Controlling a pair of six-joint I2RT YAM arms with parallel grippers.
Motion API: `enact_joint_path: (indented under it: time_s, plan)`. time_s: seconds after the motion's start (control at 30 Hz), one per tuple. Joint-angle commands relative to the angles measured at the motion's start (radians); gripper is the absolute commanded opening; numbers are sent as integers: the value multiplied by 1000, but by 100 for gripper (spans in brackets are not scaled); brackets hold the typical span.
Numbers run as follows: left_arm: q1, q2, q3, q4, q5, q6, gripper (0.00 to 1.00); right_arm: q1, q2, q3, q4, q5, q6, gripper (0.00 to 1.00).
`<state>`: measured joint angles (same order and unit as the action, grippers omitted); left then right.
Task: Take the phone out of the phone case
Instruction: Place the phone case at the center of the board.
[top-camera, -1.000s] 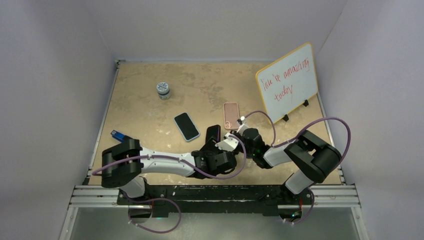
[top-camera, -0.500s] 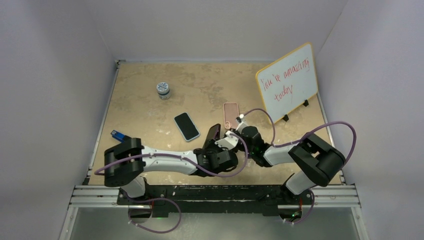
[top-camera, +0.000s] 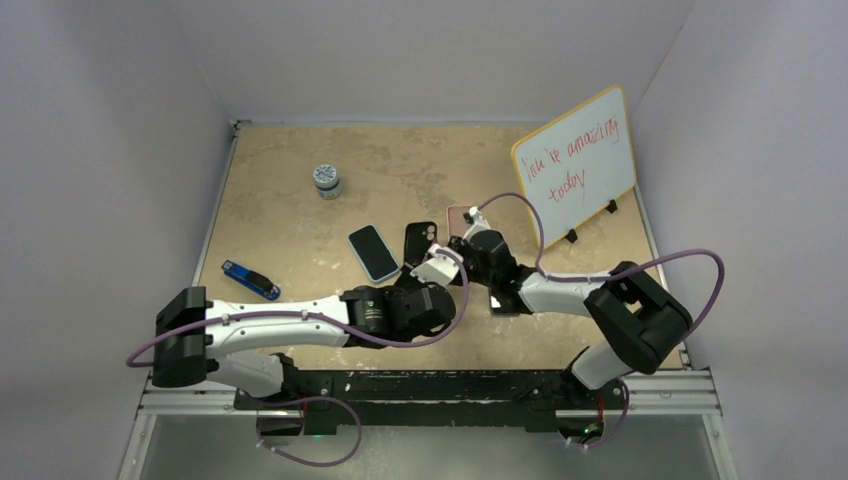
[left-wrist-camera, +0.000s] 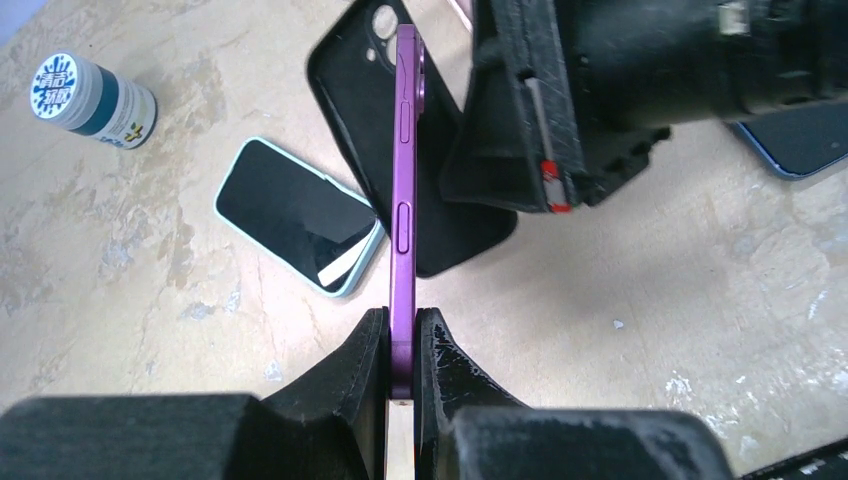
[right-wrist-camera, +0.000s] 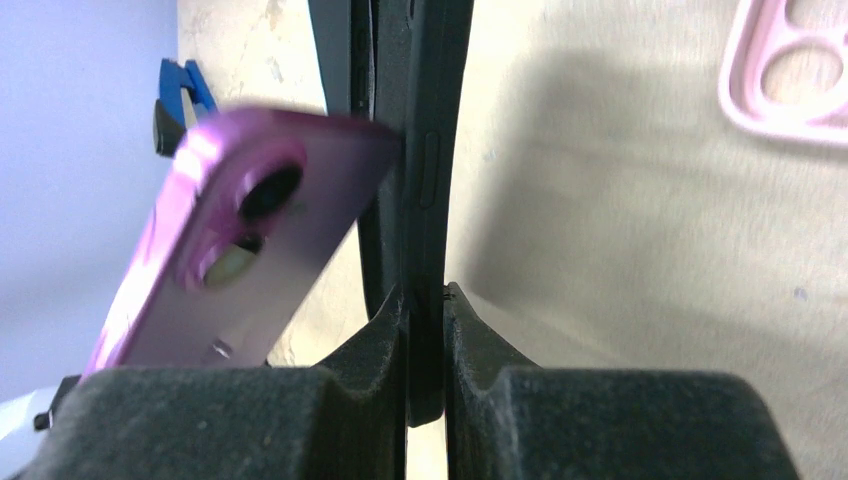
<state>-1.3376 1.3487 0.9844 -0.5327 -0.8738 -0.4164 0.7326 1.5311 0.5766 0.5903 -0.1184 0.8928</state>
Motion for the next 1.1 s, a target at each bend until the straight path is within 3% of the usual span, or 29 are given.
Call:
enact_joint_path:
  time_s: [0.0,0.37,0.67,0.77,0.93,1.07]
  plan:
    - [-3,-104,93,-121,-52,-32,0,-30,45,108,-82,35,-89,0]
    - [2,-160,84,-230,-225,-142,0,-97,190,312,-282,-33,-216,0]
    - [25,-164,52,-179,-221,-136,0,-98,263,378,-356,-89,-264,1]
    - [31,-168,34,-139,-196,-112,0,-98,268,386,-376,-61,-273,13]
    - [42,-184,4,-67,-143,-65,0,-98,245,377,-369,-56,-278,42]
    - [71,-193,-21,-10,-73,-44,0,-98,184,342,-354,-46,-263,53]
